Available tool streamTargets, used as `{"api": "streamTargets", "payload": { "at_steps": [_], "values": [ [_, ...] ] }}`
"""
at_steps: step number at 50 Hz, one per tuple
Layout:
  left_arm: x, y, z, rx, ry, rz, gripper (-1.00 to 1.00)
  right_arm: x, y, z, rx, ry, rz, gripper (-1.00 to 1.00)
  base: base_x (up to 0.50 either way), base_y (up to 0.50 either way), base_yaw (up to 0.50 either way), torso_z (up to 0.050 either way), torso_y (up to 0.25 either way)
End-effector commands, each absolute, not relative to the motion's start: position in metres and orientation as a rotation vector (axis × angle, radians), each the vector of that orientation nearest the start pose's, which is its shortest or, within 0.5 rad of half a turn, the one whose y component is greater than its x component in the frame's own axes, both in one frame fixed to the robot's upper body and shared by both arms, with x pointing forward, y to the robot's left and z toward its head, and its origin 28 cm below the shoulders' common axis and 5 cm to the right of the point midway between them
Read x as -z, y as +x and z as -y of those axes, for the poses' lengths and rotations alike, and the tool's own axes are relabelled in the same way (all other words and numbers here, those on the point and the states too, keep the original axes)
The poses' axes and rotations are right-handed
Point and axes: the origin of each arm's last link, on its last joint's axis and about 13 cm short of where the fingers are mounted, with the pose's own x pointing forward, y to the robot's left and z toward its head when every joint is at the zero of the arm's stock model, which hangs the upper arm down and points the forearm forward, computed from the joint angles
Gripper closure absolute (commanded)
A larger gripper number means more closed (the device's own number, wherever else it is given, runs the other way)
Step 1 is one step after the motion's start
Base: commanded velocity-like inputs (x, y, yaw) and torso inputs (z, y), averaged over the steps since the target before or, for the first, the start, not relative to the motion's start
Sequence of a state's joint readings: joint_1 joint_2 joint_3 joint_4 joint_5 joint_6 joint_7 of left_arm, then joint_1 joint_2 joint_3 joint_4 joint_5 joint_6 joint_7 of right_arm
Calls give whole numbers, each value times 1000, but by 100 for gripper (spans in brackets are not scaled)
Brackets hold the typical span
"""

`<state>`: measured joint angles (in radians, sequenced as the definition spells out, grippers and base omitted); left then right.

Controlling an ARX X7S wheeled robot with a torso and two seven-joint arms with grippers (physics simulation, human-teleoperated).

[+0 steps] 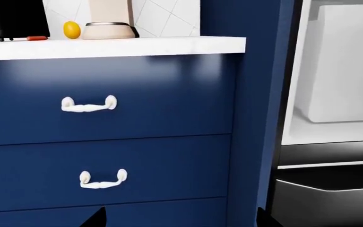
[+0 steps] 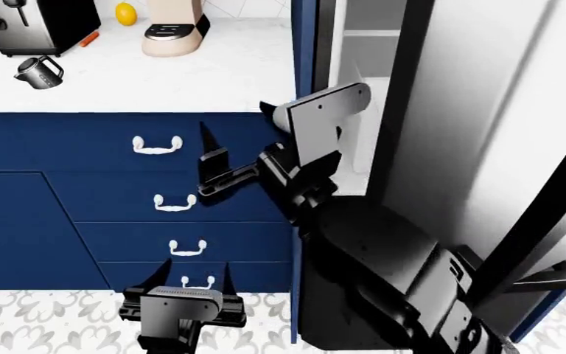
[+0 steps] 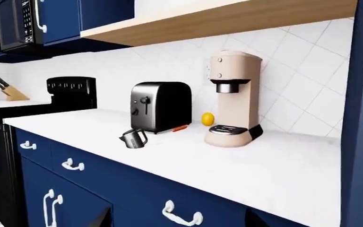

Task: Open the fridge door

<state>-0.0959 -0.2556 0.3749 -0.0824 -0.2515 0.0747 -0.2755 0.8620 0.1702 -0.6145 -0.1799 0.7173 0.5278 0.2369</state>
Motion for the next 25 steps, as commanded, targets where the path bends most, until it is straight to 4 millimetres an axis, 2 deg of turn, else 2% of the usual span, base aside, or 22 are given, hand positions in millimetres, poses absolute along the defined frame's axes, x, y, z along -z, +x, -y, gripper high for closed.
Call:
{"api": "streamTargets", "payload": {
  "at_steps": [1,8,12,18,25],
  "values": [
    [-10,220,-198,66,20,-3,-100,-224,349,-8,-627,86,171,-100,0,0,0,0,0],
    [-10,224,-199,67,15,-6,-100,-229,374,-9,-593,88,132,-100,0,0,0,0,0],
    [-10,223,-199,68,13,-7,-100,-222,384,-5,-528,130,106,-100,0,0,0,0,0],
    [-10,221,-199,68,13,-7,-100,-213,385,-1,-476,197,78,-100,0,0,0,0,0],
    [-10,220,-198,69,11,-9,-100,-215,378,9,-422,303,120,-100,0,0,0,0,0]
  ]
}}
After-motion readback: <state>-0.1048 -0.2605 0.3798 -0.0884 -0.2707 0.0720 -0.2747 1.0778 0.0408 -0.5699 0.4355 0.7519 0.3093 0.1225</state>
